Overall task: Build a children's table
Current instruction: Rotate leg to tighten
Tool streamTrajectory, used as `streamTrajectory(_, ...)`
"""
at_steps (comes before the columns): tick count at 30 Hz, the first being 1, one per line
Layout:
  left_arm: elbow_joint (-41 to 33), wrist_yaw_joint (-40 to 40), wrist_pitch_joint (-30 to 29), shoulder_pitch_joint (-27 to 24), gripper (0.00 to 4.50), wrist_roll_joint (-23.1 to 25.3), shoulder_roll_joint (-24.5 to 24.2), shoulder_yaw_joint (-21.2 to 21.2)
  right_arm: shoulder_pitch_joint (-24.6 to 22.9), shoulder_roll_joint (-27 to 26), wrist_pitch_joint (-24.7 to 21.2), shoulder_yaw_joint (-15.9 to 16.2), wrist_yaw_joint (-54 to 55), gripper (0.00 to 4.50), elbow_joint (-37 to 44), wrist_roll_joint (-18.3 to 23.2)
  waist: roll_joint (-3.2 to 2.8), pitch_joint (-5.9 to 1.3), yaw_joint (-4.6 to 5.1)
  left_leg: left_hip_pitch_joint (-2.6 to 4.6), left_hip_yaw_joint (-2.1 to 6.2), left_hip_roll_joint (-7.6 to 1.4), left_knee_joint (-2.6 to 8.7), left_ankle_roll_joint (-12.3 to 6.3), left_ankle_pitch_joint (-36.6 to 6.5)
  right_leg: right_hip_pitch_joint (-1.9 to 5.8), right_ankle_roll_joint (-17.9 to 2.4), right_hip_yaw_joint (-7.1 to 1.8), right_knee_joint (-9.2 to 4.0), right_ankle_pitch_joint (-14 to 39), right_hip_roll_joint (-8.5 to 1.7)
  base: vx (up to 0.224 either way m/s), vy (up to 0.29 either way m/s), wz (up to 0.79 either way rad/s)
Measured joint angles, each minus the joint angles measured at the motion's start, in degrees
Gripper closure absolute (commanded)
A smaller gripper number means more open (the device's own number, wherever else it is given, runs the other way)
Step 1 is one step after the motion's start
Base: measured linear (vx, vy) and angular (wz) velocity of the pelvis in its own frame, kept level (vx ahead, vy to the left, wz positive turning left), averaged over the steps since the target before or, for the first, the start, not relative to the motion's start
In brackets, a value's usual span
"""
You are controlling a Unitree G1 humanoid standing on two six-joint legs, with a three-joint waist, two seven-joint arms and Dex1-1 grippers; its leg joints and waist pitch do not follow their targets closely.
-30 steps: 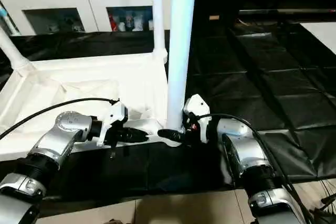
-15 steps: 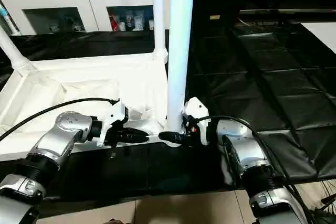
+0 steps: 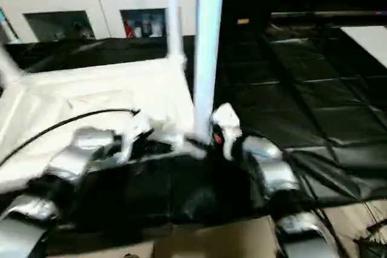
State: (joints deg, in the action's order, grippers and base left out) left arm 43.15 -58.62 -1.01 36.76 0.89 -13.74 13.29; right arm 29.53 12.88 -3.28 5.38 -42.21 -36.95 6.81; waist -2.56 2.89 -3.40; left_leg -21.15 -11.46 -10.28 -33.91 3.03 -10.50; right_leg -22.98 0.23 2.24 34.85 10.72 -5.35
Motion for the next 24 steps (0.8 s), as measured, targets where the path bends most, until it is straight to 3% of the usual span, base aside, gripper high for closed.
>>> streamTrajectory(11, 13.5, 18.1, -0.6, 8.8, 4.50, 2.3, 10.2, -1.3, 8.3, -9.8, -1.5, -6.6, 32.4, 1.85, -10.8, -3.0, -0.15, -0.10, 0.07, 0.08, 0.05, 0.12, 0.02, 0.00, 0.0, 0.15, 0.0, -0.06, -0.03, 0.0, -0.05, 0.000, 0.000, 0.00)
streamTrajectory(17, 15.9, 19.6, 0.1, 10.1, 4.50, 2.3, 11.5, -1.8, 9.6, -10.7, -0.4, -7.3, 35.8, 1.85, -12.9, -4.1, -0.28, -0.23, -0.08, 0.04, 0.07, 0.14, 0.06, -0.01, 0.0, 0.17, 0.0, -0.02, -0.08, 0.0, -0.06, 0.000, 0.000, 0.00)
streamTrajectory(19, 16.5, 19.6, 0.7, 10.3, 4.50, 2.5, 11.5, -1.8, 9.7, -10.7, 0.4, -7.4, 35.9, 1.29, -13.5, -4.2, -0.28, -0.23, -0.06, 0.05, 0.07, 0.14, 0.06, -0.01, 0.0, 0.17, 0.0, -0.02, -0.08, 0.0, -0.06, 0.000, 0.000, 0.00)
streamTrajectory(24, 18.0, 21.1, 2.1, 10.7, 4.50, 2.9, 10.7, -2.4, 9.8, -12.0, 1.3, -7.5, 35.4, 0.98, -14.5, -4.2, -0.23, -0.20, 0.52, 0.07, 0.09, 0.13, 0.10, -0.01, 0.0, 0.13, 0.0, -0.01, -0.08, 0.0, -0.06, 0.000, 0.000, 0.00)
